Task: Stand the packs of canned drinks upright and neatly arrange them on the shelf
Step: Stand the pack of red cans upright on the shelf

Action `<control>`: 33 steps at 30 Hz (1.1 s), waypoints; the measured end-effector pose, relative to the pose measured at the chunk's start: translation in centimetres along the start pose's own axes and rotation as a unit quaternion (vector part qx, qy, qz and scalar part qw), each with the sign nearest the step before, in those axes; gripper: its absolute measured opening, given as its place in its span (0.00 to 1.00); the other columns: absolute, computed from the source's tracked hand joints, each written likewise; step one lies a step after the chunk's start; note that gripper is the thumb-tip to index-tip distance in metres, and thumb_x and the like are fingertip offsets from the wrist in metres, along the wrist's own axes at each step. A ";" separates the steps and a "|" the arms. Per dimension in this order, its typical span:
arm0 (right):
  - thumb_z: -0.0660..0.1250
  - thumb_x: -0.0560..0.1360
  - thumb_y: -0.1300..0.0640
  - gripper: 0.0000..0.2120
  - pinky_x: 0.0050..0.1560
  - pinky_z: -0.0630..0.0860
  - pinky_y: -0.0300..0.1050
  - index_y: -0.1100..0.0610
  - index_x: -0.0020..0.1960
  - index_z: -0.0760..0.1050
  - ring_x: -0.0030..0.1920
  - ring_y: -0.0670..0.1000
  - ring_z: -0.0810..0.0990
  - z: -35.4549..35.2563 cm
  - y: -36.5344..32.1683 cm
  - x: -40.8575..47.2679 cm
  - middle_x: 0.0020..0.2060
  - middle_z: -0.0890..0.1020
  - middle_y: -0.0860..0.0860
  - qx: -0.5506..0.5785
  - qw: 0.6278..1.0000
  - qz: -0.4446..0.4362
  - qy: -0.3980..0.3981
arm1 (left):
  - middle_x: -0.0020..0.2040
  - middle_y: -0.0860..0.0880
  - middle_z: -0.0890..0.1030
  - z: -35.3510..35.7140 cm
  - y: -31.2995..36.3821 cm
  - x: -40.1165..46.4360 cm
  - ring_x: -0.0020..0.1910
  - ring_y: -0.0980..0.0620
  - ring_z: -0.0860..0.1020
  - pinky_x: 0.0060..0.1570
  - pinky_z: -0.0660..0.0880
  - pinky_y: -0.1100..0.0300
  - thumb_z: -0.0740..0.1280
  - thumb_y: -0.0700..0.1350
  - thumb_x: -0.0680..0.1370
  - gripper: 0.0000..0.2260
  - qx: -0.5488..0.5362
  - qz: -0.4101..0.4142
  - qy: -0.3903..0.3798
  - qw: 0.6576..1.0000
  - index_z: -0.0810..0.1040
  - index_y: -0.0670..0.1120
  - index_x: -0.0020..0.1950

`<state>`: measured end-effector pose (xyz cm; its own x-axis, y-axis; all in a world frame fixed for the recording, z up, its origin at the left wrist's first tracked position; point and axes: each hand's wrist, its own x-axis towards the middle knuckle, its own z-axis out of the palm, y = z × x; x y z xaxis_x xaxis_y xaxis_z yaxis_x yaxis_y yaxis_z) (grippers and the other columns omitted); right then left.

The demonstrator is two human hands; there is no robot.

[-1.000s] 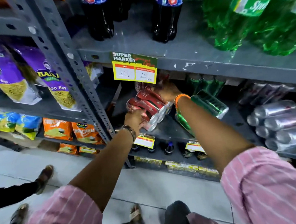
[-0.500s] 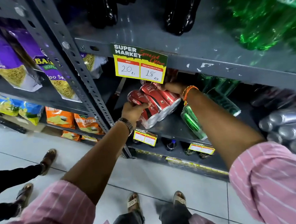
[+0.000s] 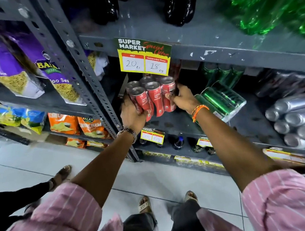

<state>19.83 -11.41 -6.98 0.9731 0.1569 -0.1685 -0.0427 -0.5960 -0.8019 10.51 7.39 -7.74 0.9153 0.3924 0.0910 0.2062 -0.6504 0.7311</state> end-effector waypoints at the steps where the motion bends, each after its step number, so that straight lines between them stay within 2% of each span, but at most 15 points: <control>1: 0.72 0.71 0.45 0.27 0.67 0.77 0.57 0.54 0.67 0.75 0.64 0.56 0.81 0.1 0.6 -0.1 0.63 0.83 0.55 -0.006 1.000 0.001 -0.003 | 0.61 0.41 0.77 0.3 -0.2 -0.4 0.59 0.40 0.76 0.50 0.73 0.52 0.75 0.49 0.67 0.33 0.011 0.000 0.000 1.000 0.66 0.40 0.66; 4: 0.72 0.70 0.46 0.29 0.67 0.77 0.57 0.55 0.68 0.73 0.63 0.56 0.81 0.4 1.7 -0.5 0.63 0.83 0.55 -0.007 1.000 0.005 -0.013 | 0.61 0.39 0.75 0.8 -0.3 -1.8 0.59 0.36 0.76 0.51 0.74 0.47 0.76 0.43 0.67 0.31 0.013 -0.004 0.013 1.000 0.65 0.38 0.63; 8: 0.72 0.70 0.50 0.27 0.67 0.76 0.61 0.57 0.67 0.71 0.64 0.58 0.81 1.0 4.0 -0.8 0.62 0.83 0.56 -0.011 1.000 0.007 -0.016 | 0.58 0.41 0.74 1.4 -0.9 -3.3 0.56 0.38 0.77 0.50 0.76 0.46 0.77 0.41 0.66 0.29 -0.021 0.002 0.015 1.000 0.65 0.39 0.59; 10: 0.71 0.73 0.54 0.24 0.69 0.75 0.61 0.57 0.67 0.70 0.65 0.58 0.79 1.0 3.3 -2.3 0.62 0.82 0.57 -0.011 1.000 0.016 -0.013 | 0.57 0.41 0.73 1.9 -0.9 -3.7 0.56 0.39 0.76 0.52 0.75 0.49 0.77 0.39 0.65 0.28 -0.033 -0.012 0.010 0.999 0.65 0.38 0.58; 12: 0.71 0.76 0.59 0.23 0.69 0.74 0.58 0.60 0.68 0.69 0.65 0.59 0.79 0.9 2.3 -3.5 0.63 0.81 0.59 -0.011 1.000 0.019 -0.002 | 0.60 0.39 0.71 1.9 -0.5 -3.8 0.60 0.39 0.74 0.58 0.71 0.57 0.76 0.38 0.64 0.30 -0.062 -0.048 0.010 0.997 0.65 0.36 0.60; 13: 0.71 0.76 0.60 0.22 0.67 0.75 0.56 0.62 0.68 0.70 0.65 0.60 0.79 1.0 2.0 -3.8 0.63 0.81 0.60 -0.008 1.000 0.022 0.009 | 0.64 0.38 0.68 1.7 -0.1 -3.8 0.64 0.39 0.71 0.62 0.68 0.59 0.76 0.39 0.64 0.33 -0.082 -0.075 0.005 0.994 0.63 0.35 0.64; 15: 0.71 0.76 0.60 0.20 0.61 0.76 0.51 0.63 0.65 0.71 0.62 0.59 0.80 1.1 1.4 -4.2 0.61 0.82 0.60 0.021 0.998 0.037 0.038 | 0.75 0.37 0.56 0.9 0.7 -3.6 0.76 0.39 0.58 0.75 0.58 0.54 0.75 0.44 0.66 0.45 -0.120 -0.130 -0.030 0.984 0.52 0.35 0.74; 17: 0.72 0.76 0.58 0.20 0.57 0.74 0.46 0.62 0.65 0.72 0.59 0.57 0.80 1.4 1.0 -4.8 0.59 0.82 0.57 0.069 0.993 0.065 0.067 | 0.81 0.41 0.44 -0.2 1.3 -2.8 0.81 0.43 0.44 0.79 0.47 0.50 0.72 0.49 0.71 0.49 -0.154 -0.139 -0.063 0.976 0.42 0.38 0.79; 18: 0.72 0.75 0.56 0.21 0.58 0.75 0.46 0.61 0.65 0.72 0.59 0.56 0.81 1.8 0.7 -5.2 0.58 0.83 0.56 0.098 0.989 0.075 0.082 | 0.81 0.42 0.45 -0.7 1.4 -2.1 0.81 0.45 0.44 0.79 0.47 0.48 0.70 0.51 0.72 0.46 -0.172 -0.128 -0.062 0.975 0.43 0.41 0.79; 21: 0.71 0.71 0.47 0.29 0.66 0.77 0.55 0.60 0.67 0.70 0.63 0.58 0.81 3.0 0.6 -5.4 0.61 0.83 0.57 0.160 0.975 0.066 0.142 | 0.78 0.44 0.62 -2.0 1.8 0.7 0.77 0.45 0.61 0.76 0.58 0.47 0.64 0.54 0.74 0.35 -0.208 -0.107 -0.052 0.971 0.57 0.48 0.79; 23: 0.69 0.73 0.48 0.32 0.69 0.75 0.58 0.59 0.72 0.66 0.65 0.59 0.80 3.8 0.5 -5.3 0.64 0.81 0.58 0.181 0.969 0.058 0.158 | 0.75 0.46 0.68 -2.3 2.0 2.0 0.74 0.46 0.67 0.74 0.63 0.48 0.62 0.56 0.76 0.31 -0.212 -0.123 -0.085 0.966 0.61 0.52 0.78; 27: 0.66 0.79 0.57 0.19 0.61 0.76 0.51 0.61 0.68 0.70 0.62 0.62 0.81 3.6 -1.8 -7.0 0.61 0.83 0.61 0.136 0.971 0.059 0.187 | 0.73 0.44 0.72 -1.7 1.3 3.1 0.71 0.43 0.70 0.72 0.65 0.51 0.58 0.54 0.81 0.22 -0.186 -0.127 -0.117 0.967 0.69 0.49 0.74; 30: 0.66 0.79 0.60 0.17 0.60 0.76 0.51 0.62 0.66 0.71 0.61 0.62 0.81 3.6 -1.7 -6.9 0.60 0.83 0.62 0.118 0.971 0.063 0.197 | 0.69 0.41 0.75 -1.2 0.8 3.0 0.67 0.41 0.73 0.65 0.67 0.55 0.57 0.51 0.82 0.19 -0.182 -0.118 -0.110 0.970 0.72 0.46 0.70; 33: 0.66 0.78 0.61 0.15 0.60 0.77 0.52 0.62 0.64 0.73 0.60 0.62 0.82 3.6 -1.8 -6.5 0.58 0.84 0.61 0.114 0.969 0.068 0.209 | 0.69 0.40 0.74 -1.0 0.6 2.9 0.67 0.39 0.73 0.66 0.67 0.54 0.57 0.52 0.82 0.19 -0.177 -0.116 -0.104 0.972 0.72 0.45 0.69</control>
<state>12.74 -8.52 -6.51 0.9596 -0.2721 -0.0718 -0.1786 -0.3915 -0.9027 12.93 8.79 -6.30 0.9162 0.3376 -0.2157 0.3166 -0.2804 0.9062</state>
